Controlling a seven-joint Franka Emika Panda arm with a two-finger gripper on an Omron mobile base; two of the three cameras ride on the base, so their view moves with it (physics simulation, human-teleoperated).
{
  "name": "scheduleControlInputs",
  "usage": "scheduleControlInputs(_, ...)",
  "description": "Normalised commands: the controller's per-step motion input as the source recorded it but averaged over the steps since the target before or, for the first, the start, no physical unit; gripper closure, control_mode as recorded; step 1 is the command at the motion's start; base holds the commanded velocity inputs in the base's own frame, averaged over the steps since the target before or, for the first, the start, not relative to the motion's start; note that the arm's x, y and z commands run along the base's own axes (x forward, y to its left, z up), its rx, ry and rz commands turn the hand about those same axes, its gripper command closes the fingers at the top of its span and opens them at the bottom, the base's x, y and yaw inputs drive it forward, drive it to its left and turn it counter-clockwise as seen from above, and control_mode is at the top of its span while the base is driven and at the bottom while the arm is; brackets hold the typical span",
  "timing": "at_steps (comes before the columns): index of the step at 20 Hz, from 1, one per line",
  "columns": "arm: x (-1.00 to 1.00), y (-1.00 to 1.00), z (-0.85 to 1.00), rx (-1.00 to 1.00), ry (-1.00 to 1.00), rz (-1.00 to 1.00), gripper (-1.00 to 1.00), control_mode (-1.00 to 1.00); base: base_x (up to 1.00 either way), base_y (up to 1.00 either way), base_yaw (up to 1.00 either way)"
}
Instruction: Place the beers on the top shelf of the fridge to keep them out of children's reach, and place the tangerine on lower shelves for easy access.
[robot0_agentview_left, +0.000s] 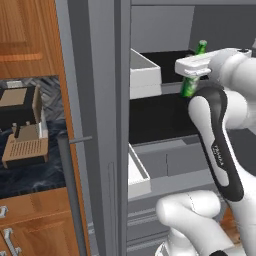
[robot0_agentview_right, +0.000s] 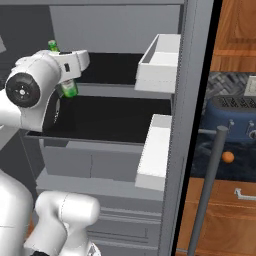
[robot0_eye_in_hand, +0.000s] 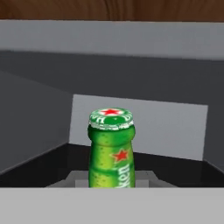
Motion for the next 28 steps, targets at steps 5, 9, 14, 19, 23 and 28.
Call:
scheduleControlInputs(5, 0.55, -0.03, 0.12, -0.03, 0.06, -0.09, 1.0, -1.0, 0.0, 0.0, 0.0)
scheduleControlInputs(9, 0.57, 0.0, 0.11, 0.0, 0.05, -0.04, 1.0, -1.0, 0.0, 0.0, 0.0)
scheduleControlInputs(14, 0.57, -0.01, 0.02, 0.02, 0.03, -0.01, 1.0, -1.0, 0.0, 0.0, 0.0)
scheduleControlInputs(19, 0.64, -0.09, 0.0, 0.13, 0.0, 0.0, 1.0, -1.0, 0.0, 0.0, 0.0)
scheduleControlInputs(23, 0.65, -0.1, 0.0, 0.17, 0.0, 0.0, 1.0, -1.0, 0.0, 0.0, 0.0)
scheduleControlInputs(28, 0.66, -0.06, 0.0, 0.12, 0.0, 0.0, 1.0, -1.0, 0.0, 0.0, 0.0)
